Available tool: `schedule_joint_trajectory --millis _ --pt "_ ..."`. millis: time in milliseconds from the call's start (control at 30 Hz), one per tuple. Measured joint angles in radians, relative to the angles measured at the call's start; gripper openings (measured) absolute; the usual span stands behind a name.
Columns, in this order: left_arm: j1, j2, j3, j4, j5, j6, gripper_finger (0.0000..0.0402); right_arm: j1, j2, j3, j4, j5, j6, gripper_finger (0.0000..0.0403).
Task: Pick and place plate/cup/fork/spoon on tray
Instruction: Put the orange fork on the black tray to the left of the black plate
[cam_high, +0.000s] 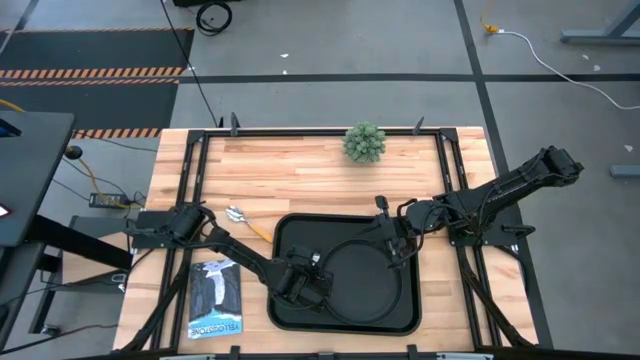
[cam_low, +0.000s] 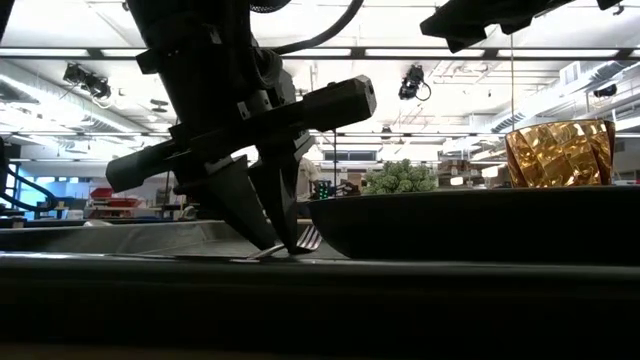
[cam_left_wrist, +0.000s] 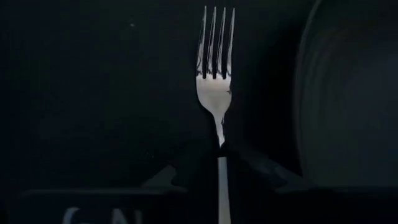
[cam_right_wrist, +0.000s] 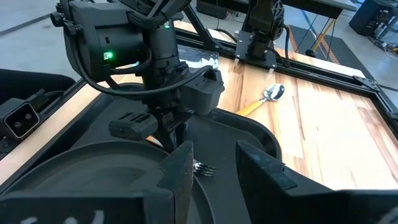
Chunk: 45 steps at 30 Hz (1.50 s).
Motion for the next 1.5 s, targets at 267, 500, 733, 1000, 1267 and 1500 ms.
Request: schedule_joint_trajectory --millis 267,500,733,1000,1267,1500 --pt "0.014 -0.002 0.000 0.002 0.037 0.026 0.0077 0.001 0.000 0.000 0.010 -0.006 0.003 0.0128" --pt "0.026 -0.004 0.000 0.009 0.069 0.037 0.0055 0.001 0.000 0.000 0.015 -0.007 0.004 0.0128" --pt "0.026 -0.004 -0.001 0.010 0.038 0.036 0.0058 0.002 0.000 0.000 0.014 -0.008 0.005 0.0128" --pt "0.024 -0.006 -0.001 0.008 0.017 0.082 0.0102 0.002 0.000 0.000 0.014 -0.008 0.005 0.0128" --pt "-0.004 -0.059 -0.002 -0.081 -0.045 0.135 0.0112 0.002 0.014 -0.001 0.016 -0.008 0.005 0.0128" --pt "-0.015 -0.073 -0.002 -0.220 -0.026 0.137 0.0112 0.002 0.095 -0.001 0.114 -0.009 0.036 0.0128"
